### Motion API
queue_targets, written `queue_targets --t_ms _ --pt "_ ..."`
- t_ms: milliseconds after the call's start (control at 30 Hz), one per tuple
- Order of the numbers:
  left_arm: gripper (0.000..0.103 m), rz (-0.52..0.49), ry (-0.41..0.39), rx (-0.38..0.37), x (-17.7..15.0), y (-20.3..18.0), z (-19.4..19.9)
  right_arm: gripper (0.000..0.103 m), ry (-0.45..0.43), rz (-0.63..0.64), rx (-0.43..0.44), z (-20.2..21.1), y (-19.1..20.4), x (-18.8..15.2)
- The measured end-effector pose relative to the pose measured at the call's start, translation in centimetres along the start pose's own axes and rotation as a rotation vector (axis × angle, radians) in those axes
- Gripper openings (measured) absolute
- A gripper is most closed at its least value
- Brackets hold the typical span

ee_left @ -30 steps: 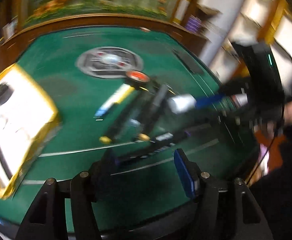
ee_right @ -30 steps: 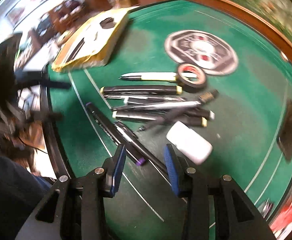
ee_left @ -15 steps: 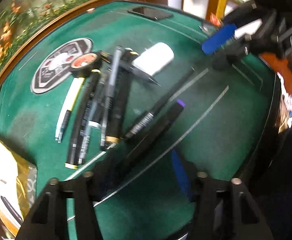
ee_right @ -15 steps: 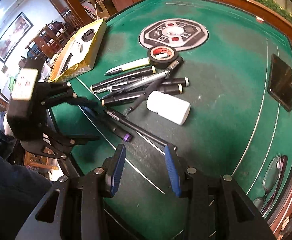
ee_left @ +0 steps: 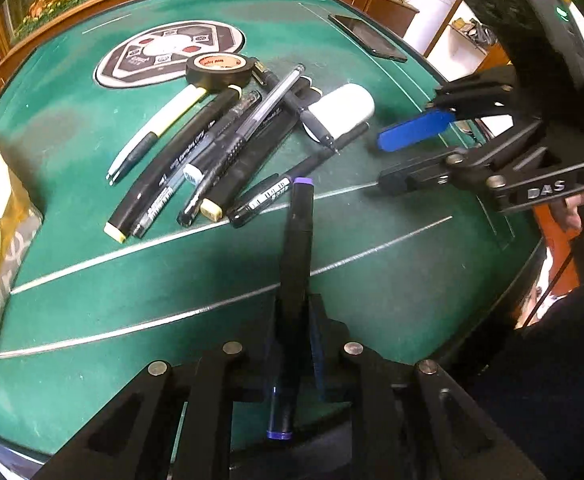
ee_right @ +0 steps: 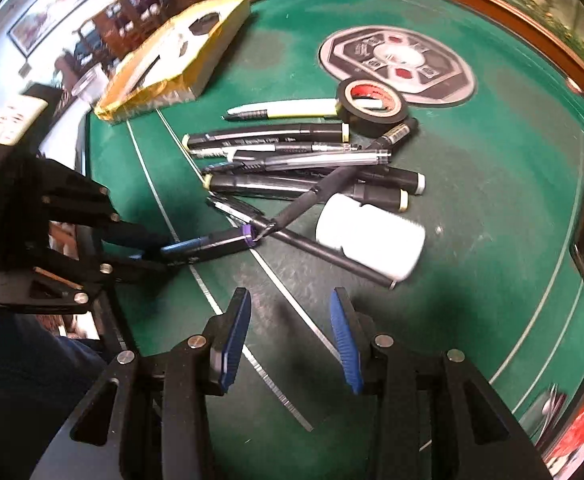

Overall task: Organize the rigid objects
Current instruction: 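Grasp the purple-capped black marker with the left gripper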

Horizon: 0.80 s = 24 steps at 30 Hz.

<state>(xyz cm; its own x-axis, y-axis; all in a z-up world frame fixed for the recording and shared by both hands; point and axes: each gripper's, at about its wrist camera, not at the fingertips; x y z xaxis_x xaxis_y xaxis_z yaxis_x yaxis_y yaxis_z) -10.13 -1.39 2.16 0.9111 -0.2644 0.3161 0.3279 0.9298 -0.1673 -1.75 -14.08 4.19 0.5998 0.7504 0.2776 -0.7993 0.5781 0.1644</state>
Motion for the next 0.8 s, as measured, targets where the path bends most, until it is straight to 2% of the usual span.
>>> queue_targets --t_ms 100,300,433,667,700,800 --pt "0.019 0.0 -0.01 0.029 0.5 -0.1 -0.1 0.04 0.017 0.067 -0.018 -1.0 0.4 0.9" --pt "0.02 0.061 -0.029 0.014 0.7 0.4 -0.1 0.04 0.004 0.15 -0.047 -1.4 1.0 2.6" --pt "0.02 0.065 -0.031 0.026 0.7 0.1 -0.1 0.04 -0.001 0.194 -0.06 -1.9 1.3 3.9" --pt "0.02 0.084 -0.036 0.025 1.1 0.2 -0.3 0.039 0.056 0.25 -0.029 -2.3 1.5 4.5" --pt "0.021 0.085 -0.037 0.024 1.1 0.2 -0.3 0.035 0.069 0.262 -0.029 -2.1 1.6 4.2" --pt "0.023 0.079 -0.034 0.028 1.1 0.0 -0.2 0.001 0.153 0.236 -0.016 -2.4 1.6 3.1"
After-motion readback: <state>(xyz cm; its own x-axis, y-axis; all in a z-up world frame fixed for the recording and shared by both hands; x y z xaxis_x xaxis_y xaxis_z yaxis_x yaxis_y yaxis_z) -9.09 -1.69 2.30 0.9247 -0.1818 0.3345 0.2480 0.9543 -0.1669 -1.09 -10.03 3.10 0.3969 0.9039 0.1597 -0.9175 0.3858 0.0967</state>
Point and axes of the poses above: each gripper's, at about its wrist camera, not at the fingertips, and z roughly against the way its jaws point, y to its left, x to its top, and after that the axes turned 3 degrees about y, right-handed
